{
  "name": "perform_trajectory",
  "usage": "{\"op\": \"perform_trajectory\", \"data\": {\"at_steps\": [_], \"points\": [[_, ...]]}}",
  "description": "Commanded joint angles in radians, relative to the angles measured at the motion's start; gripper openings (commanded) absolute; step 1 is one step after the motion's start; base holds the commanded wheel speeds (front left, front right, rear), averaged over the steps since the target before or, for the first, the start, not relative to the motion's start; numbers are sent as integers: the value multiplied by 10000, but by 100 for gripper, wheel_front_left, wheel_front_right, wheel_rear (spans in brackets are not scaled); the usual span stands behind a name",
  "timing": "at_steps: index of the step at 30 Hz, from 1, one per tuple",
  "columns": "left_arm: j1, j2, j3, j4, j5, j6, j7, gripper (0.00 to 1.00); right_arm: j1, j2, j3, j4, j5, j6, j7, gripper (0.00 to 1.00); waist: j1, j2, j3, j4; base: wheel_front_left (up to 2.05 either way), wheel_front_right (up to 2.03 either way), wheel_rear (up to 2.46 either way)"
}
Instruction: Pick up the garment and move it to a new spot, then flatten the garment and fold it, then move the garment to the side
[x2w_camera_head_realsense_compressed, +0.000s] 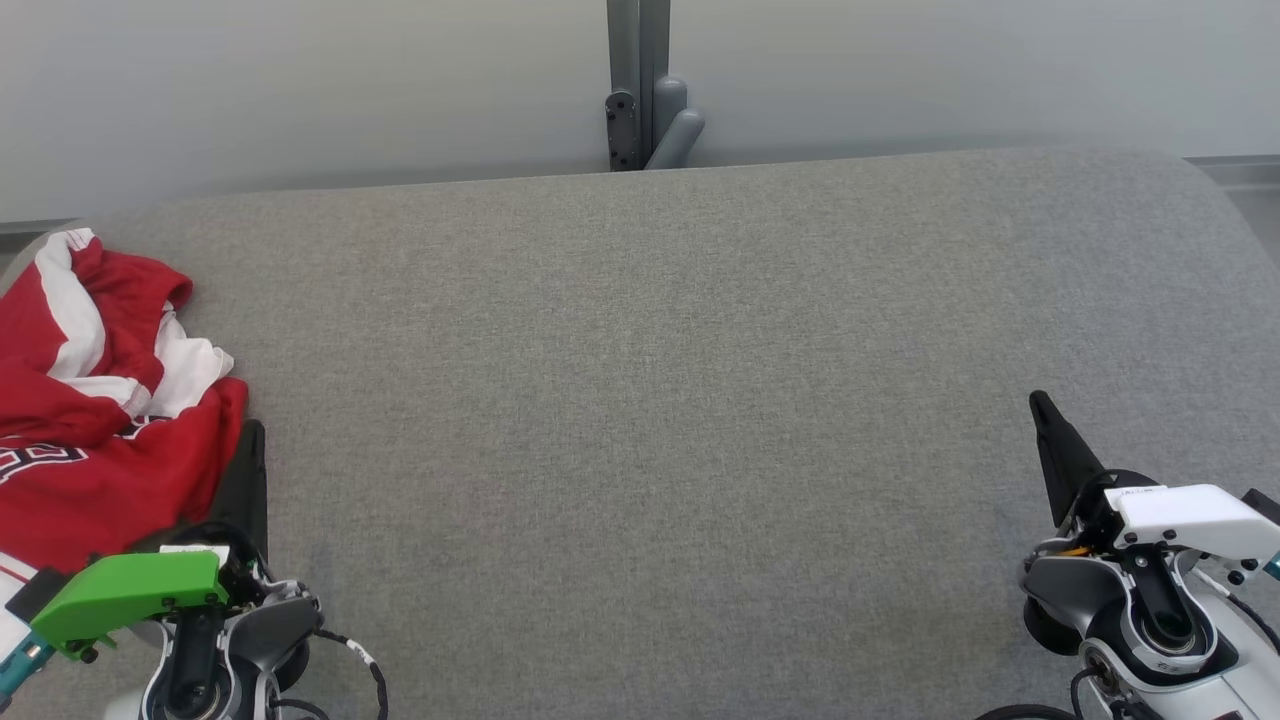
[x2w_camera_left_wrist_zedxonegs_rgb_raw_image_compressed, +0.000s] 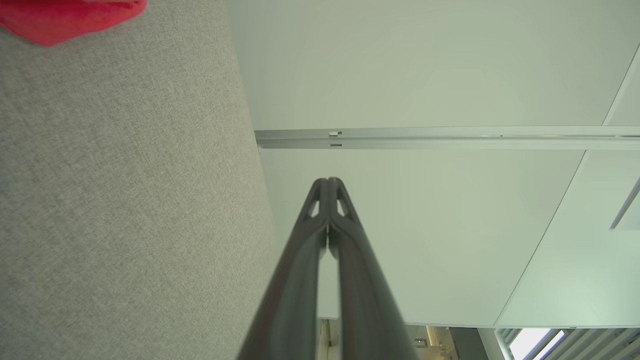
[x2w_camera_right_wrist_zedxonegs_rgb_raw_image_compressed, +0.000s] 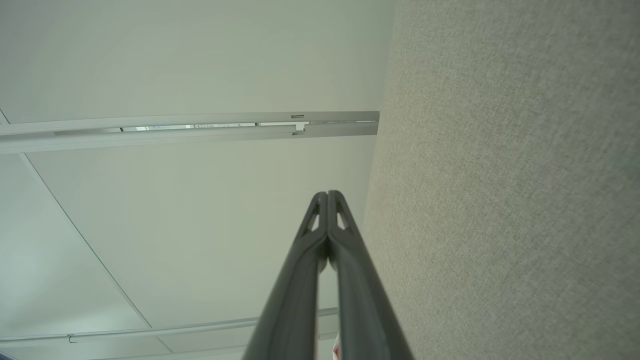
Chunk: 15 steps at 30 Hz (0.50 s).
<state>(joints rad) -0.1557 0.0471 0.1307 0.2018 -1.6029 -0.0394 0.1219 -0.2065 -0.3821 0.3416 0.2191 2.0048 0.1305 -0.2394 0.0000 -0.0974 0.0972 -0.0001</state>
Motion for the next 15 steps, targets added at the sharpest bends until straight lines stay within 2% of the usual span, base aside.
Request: {"op": "perform_trajectory", "data": {"at_steps": [1,15], "points": [[-100,64,28,-2,-23,11,10,0,-9,-28,18,-40,29,4,-37,0,0,0,0,0,0,0,0],[-100,64,28,-2,-23,11,10,0,-9,-29,20,-40,30,4,-40,0,0,0,0,0,0,0,0]]}}
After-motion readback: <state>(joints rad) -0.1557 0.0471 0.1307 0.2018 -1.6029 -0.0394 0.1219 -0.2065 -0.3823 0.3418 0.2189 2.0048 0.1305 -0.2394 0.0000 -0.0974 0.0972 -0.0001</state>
